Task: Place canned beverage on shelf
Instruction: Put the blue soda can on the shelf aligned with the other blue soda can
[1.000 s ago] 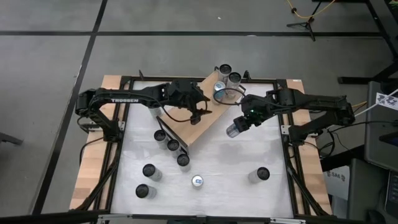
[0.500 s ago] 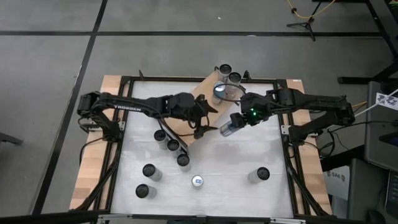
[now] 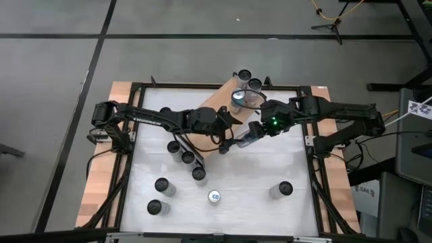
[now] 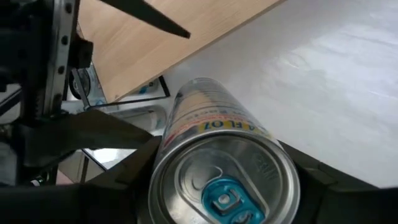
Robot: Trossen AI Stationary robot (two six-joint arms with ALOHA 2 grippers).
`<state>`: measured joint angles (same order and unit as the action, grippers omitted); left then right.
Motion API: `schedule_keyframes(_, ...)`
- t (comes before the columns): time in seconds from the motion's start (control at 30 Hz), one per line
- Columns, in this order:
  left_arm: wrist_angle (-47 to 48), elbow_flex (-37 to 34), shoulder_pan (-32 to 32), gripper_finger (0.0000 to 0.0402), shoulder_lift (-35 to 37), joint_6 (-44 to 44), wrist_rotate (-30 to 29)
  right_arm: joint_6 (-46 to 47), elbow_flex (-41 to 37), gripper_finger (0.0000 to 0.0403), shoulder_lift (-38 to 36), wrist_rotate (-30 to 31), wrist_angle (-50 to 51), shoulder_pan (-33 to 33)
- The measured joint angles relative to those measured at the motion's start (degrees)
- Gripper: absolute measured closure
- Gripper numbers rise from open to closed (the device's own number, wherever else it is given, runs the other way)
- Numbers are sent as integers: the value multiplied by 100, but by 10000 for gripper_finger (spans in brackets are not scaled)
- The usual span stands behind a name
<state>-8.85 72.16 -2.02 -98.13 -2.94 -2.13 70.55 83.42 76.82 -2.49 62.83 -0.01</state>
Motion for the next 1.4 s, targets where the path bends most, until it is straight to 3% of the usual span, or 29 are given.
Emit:
schedule_keyframes(0.73,-236,2,184,52,-31,-9,-33,99,0,168,0,-14,-960,0)
schedule_keyframes(1.4,-235,1,179,64,-30,-9,-35,91,0,168,0,-12,-931,0)
